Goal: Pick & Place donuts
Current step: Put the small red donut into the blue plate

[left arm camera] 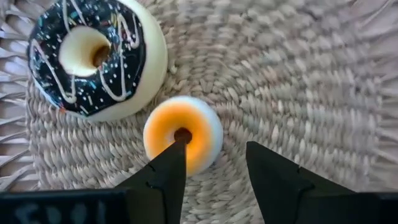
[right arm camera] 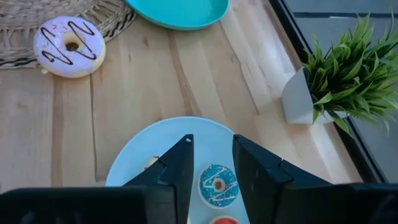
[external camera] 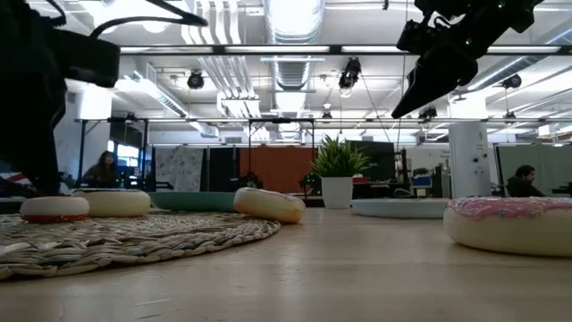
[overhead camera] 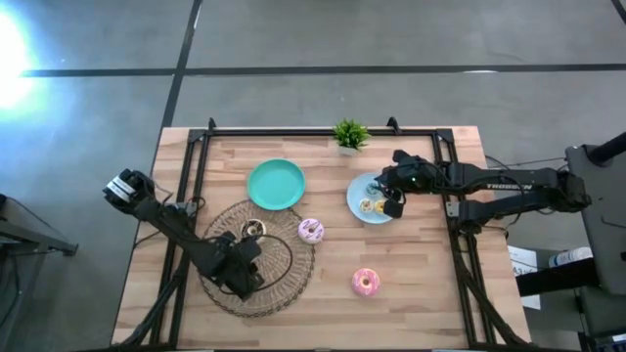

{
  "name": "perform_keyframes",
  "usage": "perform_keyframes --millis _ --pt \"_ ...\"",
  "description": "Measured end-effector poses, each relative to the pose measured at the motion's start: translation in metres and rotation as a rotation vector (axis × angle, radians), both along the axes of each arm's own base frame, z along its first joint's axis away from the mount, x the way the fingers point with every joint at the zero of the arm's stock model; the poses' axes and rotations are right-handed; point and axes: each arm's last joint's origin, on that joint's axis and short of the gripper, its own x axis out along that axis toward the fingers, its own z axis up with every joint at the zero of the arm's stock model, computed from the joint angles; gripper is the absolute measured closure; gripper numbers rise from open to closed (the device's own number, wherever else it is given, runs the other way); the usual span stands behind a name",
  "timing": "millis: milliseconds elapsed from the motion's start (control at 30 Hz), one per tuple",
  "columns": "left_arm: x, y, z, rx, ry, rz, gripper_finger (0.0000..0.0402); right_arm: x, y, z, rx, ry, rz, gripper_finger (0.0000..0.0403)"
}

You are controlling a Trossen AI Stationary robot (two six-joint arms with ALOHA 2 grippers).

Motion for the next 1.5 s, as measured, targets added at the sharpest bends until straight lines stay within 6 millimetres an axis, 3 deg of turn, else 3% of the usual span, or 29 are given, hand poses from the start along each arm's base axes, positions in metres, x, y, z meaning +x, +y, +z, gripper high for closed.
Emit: perform_keyframes --millis 233,533,667,833,967,1067,1233,1400,1500 --pt "-0.003 0.009 -0.014 0.01 0.014 0.021 0.026 0.0 0.0 0.0 0.023 -0.01 -0.022 0.0305" --pt "-0.002 0.016 -0.019 0.009 0.025 0.065 0.0269 -0.001 0.0 -0.001 0.037 -0.007 -0.034 0.0307" --pt "-0.002 0.016 -0.019 -0.001 0.027 0.076 0.0306 -0.001 0.0 -0.001 0.042 -0.01 -0.039 0.031" --pt "0.0 0.014 -0.012 -0.03 0.009 0.074 0.038 -0.001 0.001 0.0 0.059 -0.02 -0.041 0.031" --pt "0.008 0.01 0.01 -0.057 -0.082 0.075 0.0399 -0.002 0.004 0.005 0.071 -0.067 -0.006 0.0317" --pt "0.015 0.007 0.038 -0.095 -0.185 0.073 0.04 -0.001 0.008 0.01 0.103 -0.114 0.056 0.0322" --pt "0.03 0.007 0.092 -0.246 -0.538 0.013 0.0401 0.01 0.018 0.02 0.254 -0.267 0.32 0.032" --pt "0.051 0.035 0.133 -0.334 -0.959 -0.002 0.0401 0.022 0.028 0.032 0.267 -0.417 0.459 0.0307" --pt "0.063 0.055 0.144 -0.409 -1.085 -0.035 0.0401 0.028 0.035 0.04 0.269 -0.451 0.516 0.0293"
